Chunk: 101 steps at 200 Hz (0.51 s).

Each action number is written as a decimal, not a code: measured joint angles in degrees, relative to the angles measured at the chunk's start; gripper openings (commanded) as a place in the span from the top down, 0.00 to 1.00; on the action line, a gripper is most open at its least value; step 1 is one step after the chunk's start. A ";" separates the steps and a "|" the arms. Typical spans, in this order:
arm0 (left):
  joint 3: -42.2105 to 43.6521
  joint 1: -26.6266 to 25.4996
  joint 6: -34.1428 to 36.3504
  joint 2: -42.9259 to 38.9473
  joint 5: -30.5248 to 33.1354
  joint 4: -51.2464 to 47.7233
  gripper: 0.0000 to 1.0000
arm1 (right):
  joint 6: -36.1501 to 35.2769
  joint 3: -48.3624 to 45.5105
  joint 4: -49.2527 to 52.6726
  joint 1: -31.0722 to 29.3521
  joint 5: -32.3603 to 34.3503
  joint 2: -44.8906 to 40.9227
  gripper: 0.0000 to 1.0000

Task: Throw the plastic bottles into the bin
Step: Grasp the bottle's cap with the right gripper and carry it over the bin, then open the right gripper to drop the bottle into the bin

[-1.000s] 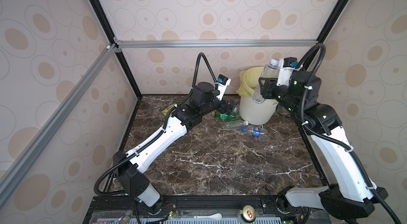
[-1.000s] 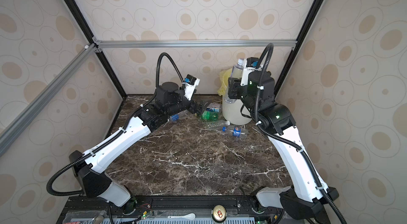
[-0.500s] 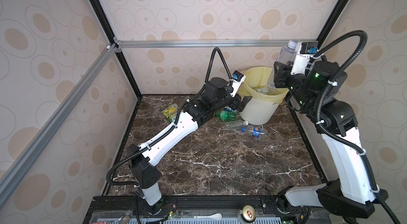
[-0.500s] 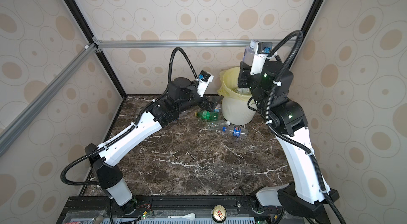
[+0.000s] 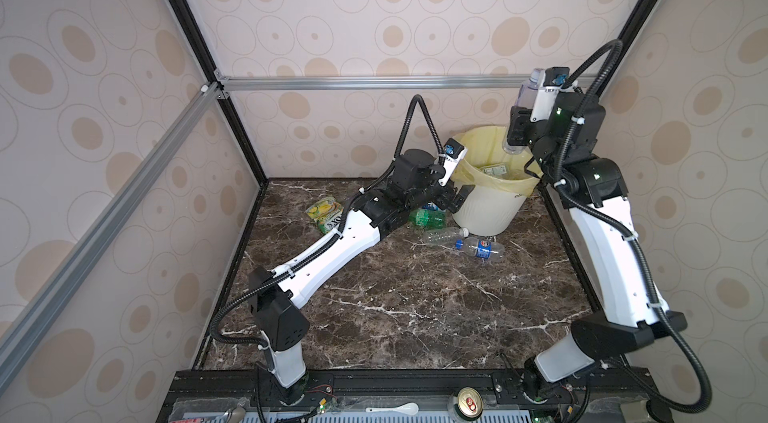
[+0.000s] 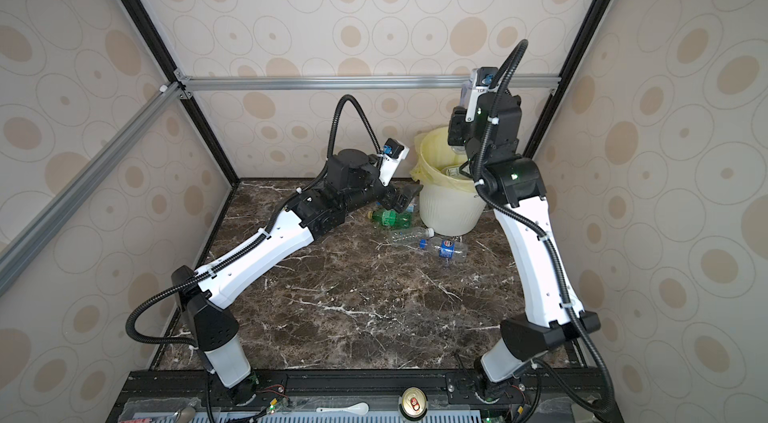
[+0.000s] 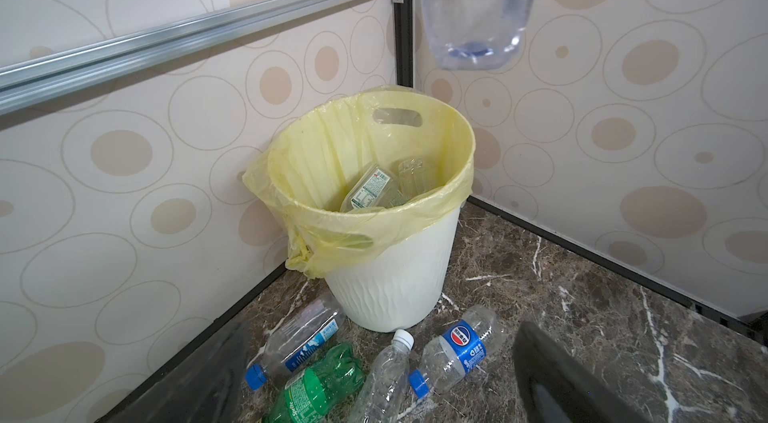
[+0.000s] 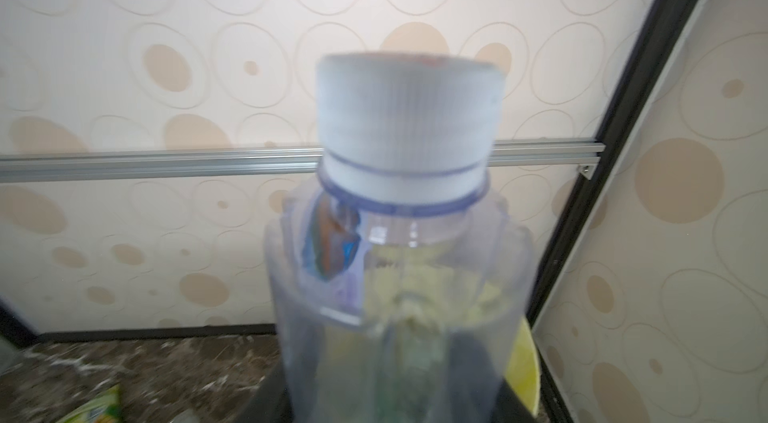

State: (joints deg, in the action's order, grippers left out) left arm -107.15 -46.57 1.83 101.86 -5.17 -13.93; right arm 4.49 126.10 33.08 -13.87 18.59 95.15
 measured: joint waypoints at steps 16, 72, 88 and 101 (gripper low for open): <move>0.04 -0.02 0.37 0.31 0.63 -0.15 0.01 | 2.32 10.80 5.03 4.35 -1.73 10.10 0.08; 4.44 -0.04 0.57 -1.62 2.47 0.13 0.01 | 6.78 11.23 14.49 5.84 -6.58 17.38 0.00; 5.11 -0.04 0.55 -1.88 2.71 0.11 0.01 | 7.10 5.18 13.57 5.64 -6.86 12.66 0.00; 5.55 -0.04 0.50 -2.03 2.91 0.11 0.01 | 7.23 3.69 13.18 5.64 -6.86 9.88 0.00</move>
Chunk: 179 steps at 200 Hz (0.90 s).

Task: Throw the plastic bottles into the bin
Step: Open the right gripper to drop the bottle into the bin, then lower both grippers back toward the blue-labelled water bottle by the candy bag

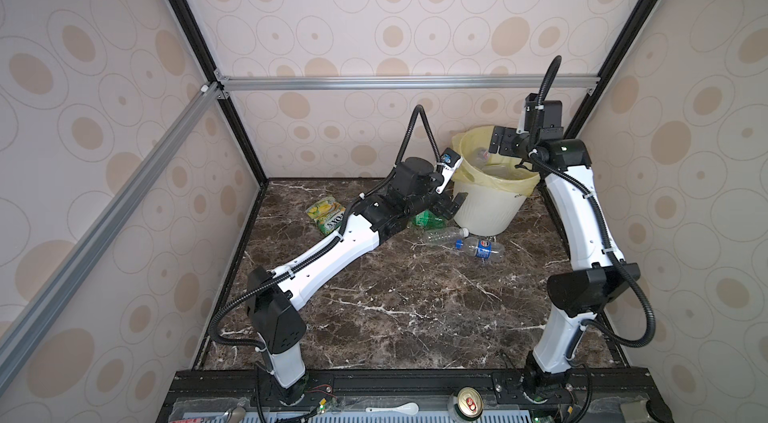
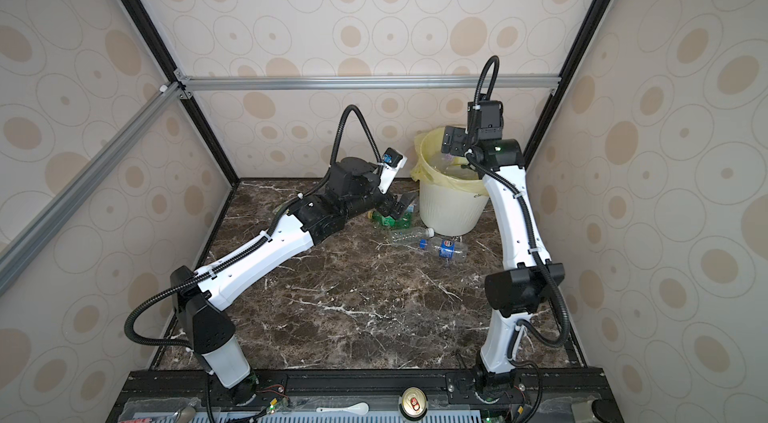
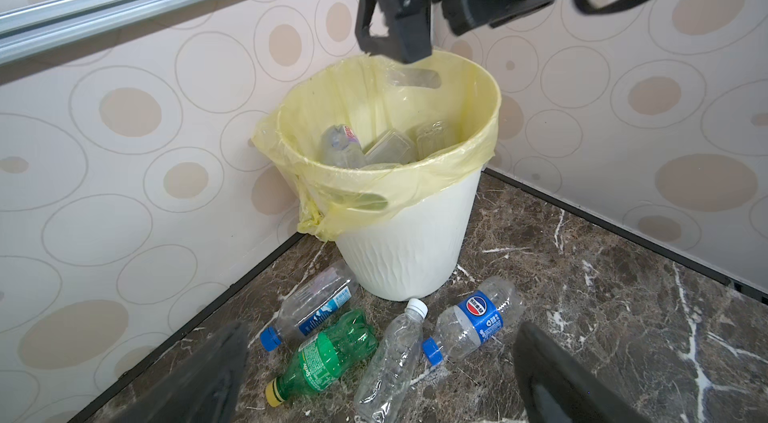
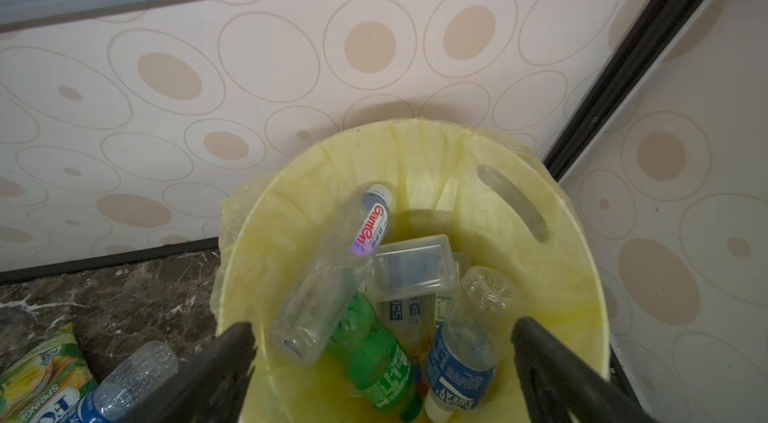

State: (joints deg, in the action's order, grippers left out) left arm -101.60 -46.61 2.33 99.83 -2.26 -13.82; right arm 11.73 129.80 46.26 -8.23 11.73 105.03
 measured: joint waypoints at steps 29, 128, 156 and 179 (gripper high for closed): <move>1.27 0.00 -0.13 -0.76 0.50 -0.07 0.01 | 0.39 0.04 -2.05 0.04 0.00 -3.76 0.00; 5.79 -0.02 -1.92 -4.61 6.67 -0.55 0.01 | 2.67 -3.28 -2.03 -0.04 -2.99 -6.01 0.00; 6.62 0.04 -2.78 -4.63 9.33 -2.21 0.01 | 3.10 -7.67 -2.03 -1.03 -3.85 -9.03 0.00; 7.13 0.70 -3.91 -4.63 11.02 -4.63 0.01 | 3.43 -12.72 -2.56 -2.99 -4.52 -12.63 0.00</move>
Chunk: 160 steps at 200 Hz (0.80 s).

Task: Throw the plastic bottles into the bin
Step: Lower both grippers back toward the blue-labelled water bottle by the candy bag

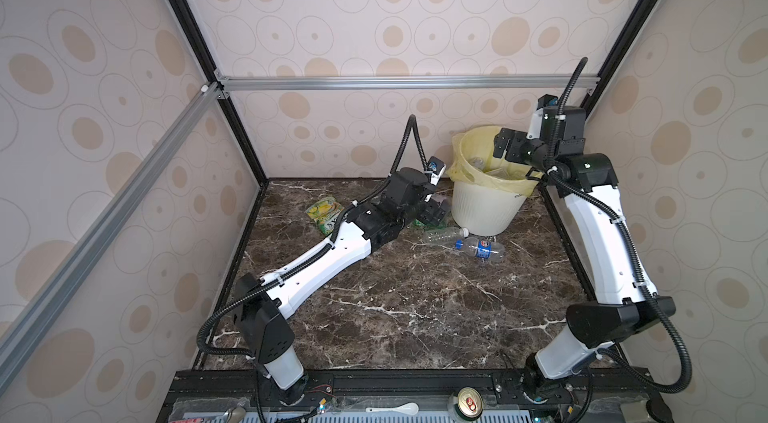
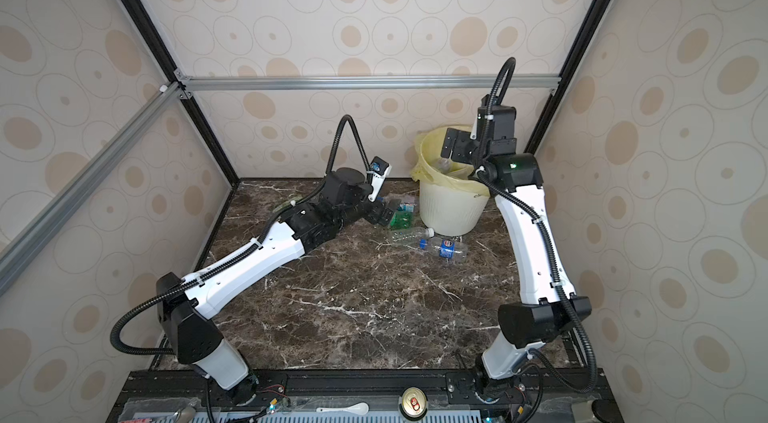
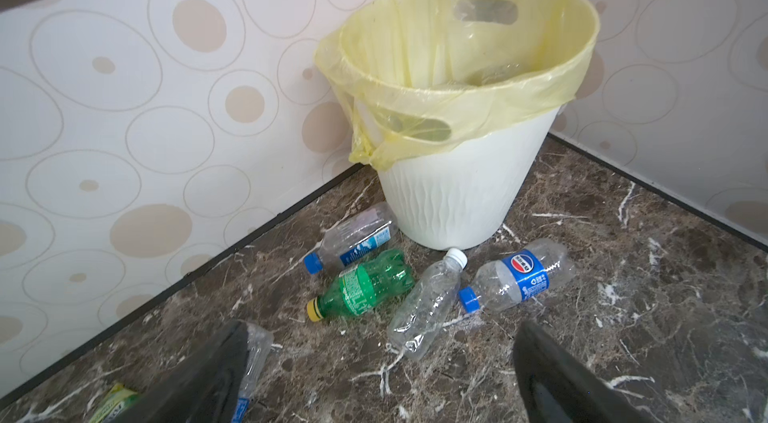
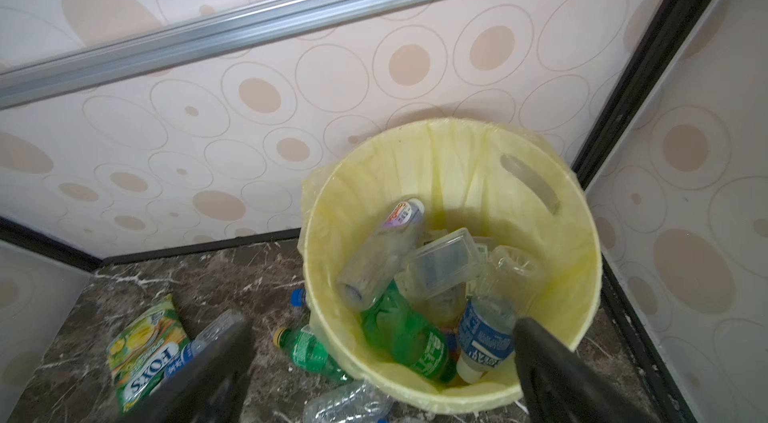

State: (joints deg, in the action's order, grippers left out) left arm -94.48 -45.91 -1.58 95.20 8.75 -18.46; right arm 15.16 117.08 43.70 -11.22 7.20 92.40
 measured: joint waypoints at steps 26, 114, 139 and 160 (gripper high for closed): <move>1.51 1.11 -1.49 -0.02 1.88 -1.38 0.01 | 0.00 -6.01 -0.44 -2.89 -0.22 -3.72 0.00; 8.46 6.56 -5.09 -0.31 8.52 -6.14 0.01 | -0.02 -28.15 -5.16 -13.97 0.11 -10.40 0.00; 9.29 8.00 -5.75 -0.26 9.09 -7.10 0.01 | 0.22 -32.85 -6.80 -16.68 0.15 -10.78 0.00; 10.01 11.30 -7.78 -0.02 6.60 -7.52 0.01 | 0.55 -36.37 -8.59 -18.64 0.11 -10.82 0.00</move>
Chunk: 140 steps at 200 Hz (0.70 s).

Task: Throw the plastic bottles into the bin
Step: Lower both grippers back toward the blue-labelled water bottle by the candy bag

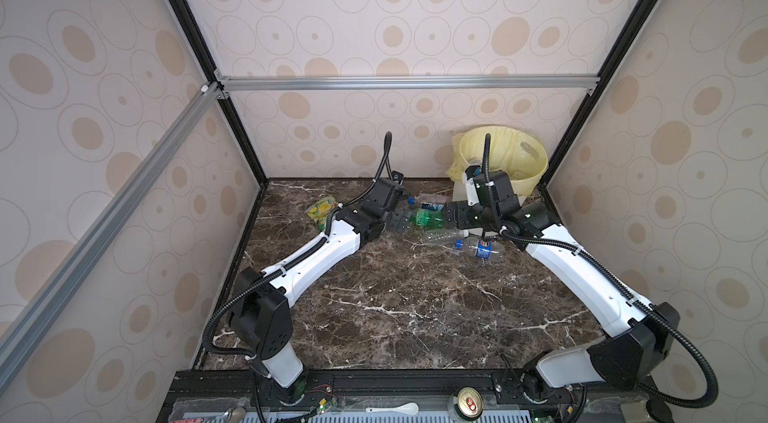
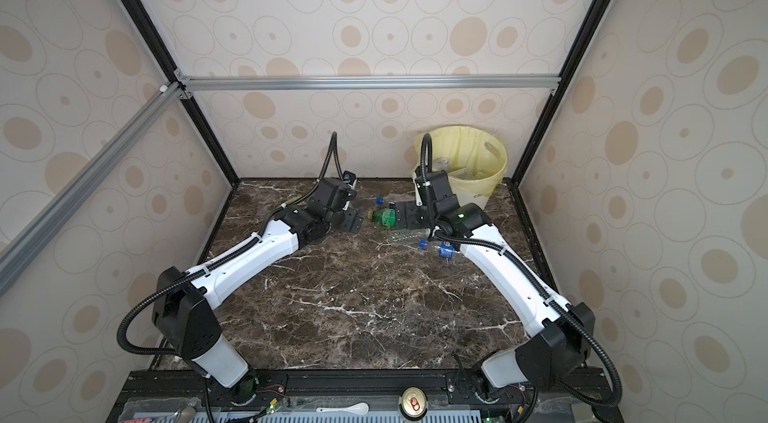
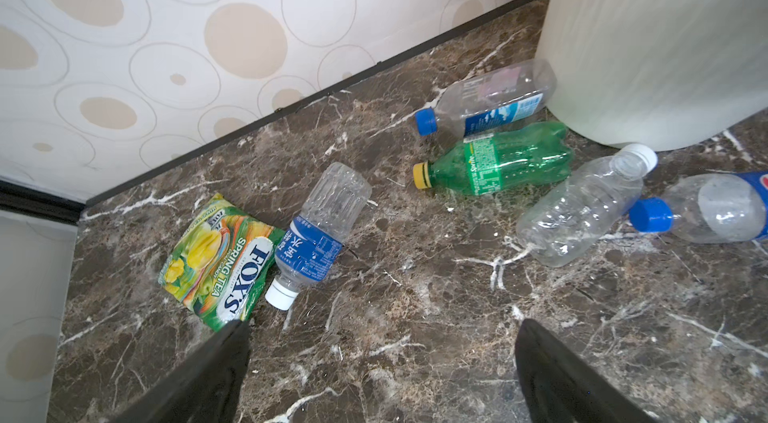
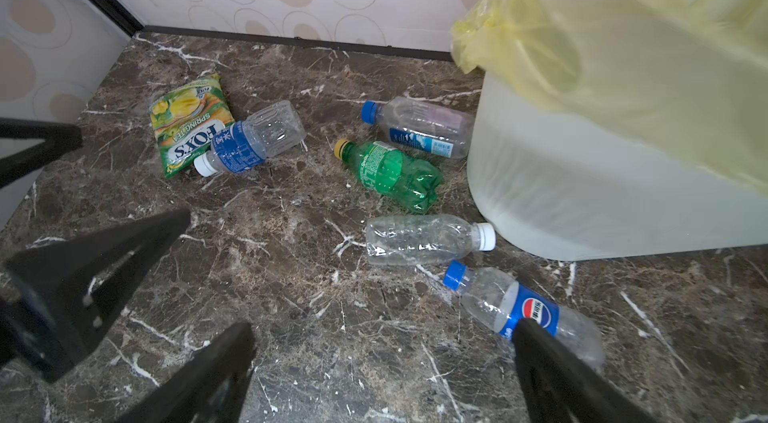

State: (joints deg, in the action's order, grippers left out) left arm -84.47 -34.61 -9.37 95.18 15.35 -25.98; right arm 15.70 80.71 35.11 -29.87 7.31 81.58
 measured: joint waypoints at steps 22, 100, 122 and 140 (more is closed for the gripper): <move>0.35 4.57 -2.08 1.14 -2.67 0.02 0.01 | 0.37 -2.86 -1.33 -2.10 0.24 0.11 0.00; -4.07 11.47 -3.41 14.29 -8.52 0.02 0.01 | 3.41 -6.19 -6.32 -8.66 0.44 5.38 0.00; -6.29 13.16 -3.41 17.53 -10.47 0.07 0.01 | 4.46 -6.19 -7.06 -9.49 -0.13 7.17 0.00; -8.79 14.25 -3.28 19.76 -11.26 0.00 0.01 | 5.20 -6.19 -7.74 -9.62 -0.85 8.26 0.00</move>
State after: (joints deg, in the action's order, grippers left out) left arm -93.25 -20.36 -12.64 114.93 4.10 -25.98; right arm 20.91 74.52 27.38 -39.48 6.46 89.84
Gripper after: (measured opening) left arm 0.992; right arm 0.996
